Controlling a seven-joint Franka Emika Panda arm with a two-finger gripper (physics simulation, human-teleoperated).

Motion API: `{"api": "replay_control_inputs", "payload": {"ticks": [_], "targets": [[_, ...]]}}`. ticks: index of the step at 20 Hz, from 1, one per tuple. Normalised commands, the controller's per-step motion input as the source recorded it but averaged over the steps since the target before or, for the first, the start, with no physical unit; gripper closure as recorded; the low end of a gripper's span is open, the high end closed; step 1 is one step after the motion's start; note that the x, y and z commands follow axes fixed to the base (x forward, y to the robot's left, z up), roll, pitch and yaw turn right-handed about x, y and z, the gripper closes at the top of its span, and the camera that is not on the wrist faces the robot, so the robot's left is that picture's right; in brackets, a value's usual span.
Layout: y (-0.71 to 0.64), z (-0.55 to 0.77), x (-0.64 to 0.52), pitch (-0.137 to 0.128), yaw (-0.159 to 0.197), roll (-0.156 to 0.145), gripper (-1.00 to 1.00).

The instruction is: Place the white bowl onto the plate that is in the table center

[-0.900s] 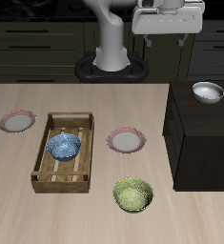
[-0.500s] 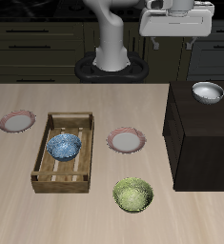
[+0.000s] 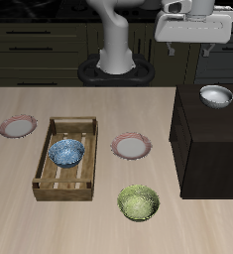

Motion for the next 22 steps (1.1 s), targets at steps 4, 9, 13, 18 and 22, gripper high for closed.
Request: {"api": "replay_control_inputs", "payload": {"ticks": [4,9,13,18,22], "targets": [[0.24,0.01,0.19,-0.003,-0.01,-0.005,-1.0],[0.17,-0.04,0.2,0.012,0.004,-0.009,-1.0],[0.12,0.0,0.17,0.002,-0.012,-0.011,-1.0],[0.08,0.05,0.13,-0.014,-0.014,0.009,-1.0],[0.01,0.03,0.12,-0.011,0.002,-0.009,-1.0]]}}
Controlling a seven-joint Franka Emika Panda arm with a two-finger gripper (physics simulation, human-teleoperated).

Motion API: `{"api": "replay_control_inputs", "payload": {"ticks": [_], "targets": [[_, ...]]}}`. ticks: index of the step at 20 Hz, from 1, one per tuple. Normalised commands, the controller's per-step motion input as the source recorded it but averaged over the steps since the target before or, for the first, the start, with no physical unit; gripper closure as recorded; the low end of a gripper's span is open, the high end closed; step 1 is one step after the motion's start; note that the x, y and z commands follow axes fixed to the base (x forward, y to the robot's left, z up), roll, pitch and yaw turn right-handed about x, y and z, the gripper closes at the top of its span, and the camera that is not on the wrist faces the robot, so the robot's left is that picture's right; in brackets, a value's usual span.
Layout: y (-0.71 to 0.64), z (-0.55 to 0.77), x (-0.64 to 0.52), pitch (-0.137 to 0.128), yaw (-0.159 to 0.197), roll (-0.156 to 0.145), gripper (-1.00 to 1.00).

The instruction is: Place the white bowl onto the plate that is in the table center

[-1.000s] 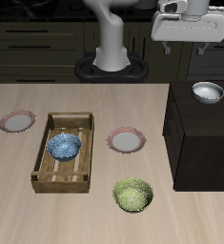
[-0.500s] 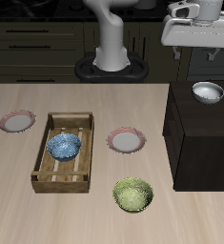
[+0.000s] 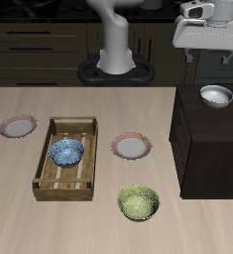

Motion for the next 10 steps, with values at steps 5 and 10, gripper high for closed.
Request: {"api": "replay_control_inputs", "payload": {"ticks": [5,10], "targets": [[0.0,-0.03,0.12,-0.005,-0.014,0.003,-1.0],[-0.12,-0.03,0.15,0.009,-0.025,-0.02,-1.0]]}}
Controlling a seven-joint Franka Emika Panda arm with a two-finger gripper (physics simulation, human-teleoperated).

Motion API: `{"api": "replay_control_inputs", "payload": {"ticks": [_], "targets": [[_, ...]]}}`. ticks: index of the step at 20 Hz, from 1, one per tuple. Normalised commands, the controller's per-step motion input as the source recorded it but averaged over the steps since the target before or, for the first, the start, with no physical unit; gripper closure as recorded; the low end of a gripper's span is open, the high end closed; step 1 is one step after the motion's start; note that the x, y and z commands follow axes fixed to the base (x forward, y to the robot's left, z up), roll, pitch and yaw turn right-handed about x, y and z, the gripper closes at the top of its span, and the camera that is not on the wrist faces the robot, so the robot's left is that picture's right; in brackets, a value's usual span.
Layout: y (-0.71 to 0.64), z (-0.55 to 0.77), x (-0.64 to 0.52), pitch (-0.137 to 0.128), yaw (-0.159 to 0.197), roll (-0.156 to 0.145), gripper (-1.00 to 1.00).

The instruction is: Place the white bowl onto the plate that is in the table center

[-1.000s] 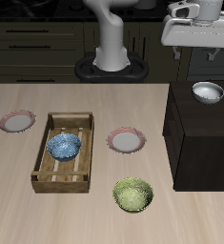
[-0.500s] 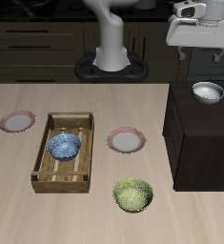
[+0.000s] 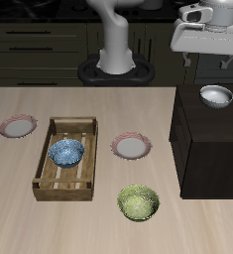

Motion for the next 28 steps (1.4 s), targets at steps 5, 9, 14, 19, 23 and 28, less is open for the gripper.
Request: {"api": "replay_control_inputs", "payload": {"ticks": [5,9,14,19,23,28], "targets": [[-0.14,0.02,0.09,-0.005,-0.018,-0.023,-1.0],[-0.07,-0.04,0.0,0.002,-0.006,-0.001,-1.0],[0.0,-0.2,0.03,0.015,-0.007,-0.005,-1.0],[-0.05,-0.34,0.1,0.038,-0.005,-0.012,-1.0],[0.04,-0.36,0.01,0.02,0.016,0.01,-1.0],[0.08,-0.2,-0.05,0.023,-0.002,0.026,-1.0]]}}
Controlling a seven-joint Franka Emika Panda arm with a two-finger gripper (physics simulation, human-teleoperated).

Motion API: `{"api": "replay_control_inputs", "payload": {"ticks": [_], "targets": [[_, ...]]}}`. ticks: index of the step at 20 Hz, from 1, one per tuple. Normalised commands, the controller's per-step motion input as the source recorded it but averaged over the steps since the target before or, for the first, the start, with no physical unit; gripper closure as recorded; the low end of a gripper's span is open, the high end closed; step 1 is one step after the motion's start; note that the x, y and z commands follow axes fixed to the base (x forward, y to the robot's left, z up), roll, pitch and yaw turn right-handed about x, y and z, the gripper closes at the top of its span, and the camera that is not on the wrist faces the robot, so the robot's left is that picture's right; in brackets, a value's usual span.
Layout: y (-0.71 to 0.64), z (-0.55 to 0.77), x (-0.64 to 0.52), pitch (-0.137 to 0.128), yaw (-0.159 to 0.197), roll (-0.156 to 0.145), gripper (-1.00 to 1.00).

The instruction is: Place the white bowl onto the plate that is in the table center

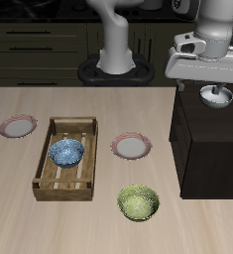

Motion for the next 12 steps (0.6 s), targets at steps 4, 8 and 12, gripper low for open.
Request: {"api": "replay_control_inputs", "payload": {"ticks": [4,8,12], "targets": [[0.05,-0.23,-0.07,0.019,0.021,0.032,-1.0],[0.03,-0.25,-0.1,0.038,-0.011,0.045,-1.0],[-0.07,-0.17,-0.04,0.019,0.006,0.029,1.0]]}}
